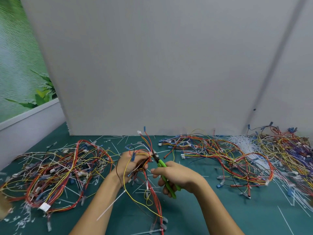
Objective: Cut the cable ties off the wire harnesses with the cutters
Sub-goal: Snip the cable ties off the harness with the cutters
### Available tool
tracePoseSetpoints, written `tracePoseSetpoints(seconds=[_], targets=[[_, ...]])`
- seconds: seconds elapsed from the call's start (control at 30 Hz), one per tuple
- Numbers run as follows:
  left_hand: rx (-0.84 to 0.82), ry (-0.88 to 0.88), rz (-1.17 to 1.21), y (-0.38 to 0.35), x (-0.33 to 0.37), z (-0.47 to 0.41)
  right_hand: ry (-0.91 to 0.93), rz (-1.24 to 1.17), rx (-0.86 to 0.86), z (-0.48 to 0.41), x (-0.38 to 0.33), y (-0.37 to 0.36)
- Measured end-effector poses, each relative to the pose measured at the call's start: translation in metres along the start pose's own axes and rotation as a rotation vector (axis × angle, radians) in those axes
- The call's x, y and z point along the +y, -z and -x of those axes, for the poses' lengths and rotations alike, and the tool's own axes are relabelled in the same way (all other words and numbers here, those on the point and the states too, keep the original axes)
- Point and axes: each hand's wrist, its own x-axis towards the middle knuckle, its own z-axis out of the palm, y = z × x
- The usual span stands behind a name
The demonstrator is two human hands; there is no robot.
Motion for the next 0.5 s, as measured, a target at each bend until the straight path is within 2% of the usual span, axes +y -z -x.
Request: tracePoseSetpoints(seconds=[0.17,0.5], targets=[[0.011,-0.024,-0.041,-0.0019,0.0004,0.0002,0.001,-0.003,-0.02,0.0022,-0.0025,-0.0014],[0.036,-0.06,-0.087,-0.0044,0.0005,0.0003,0.01,0.048,0.057,0.0031,-0.0044,-0.0081]])
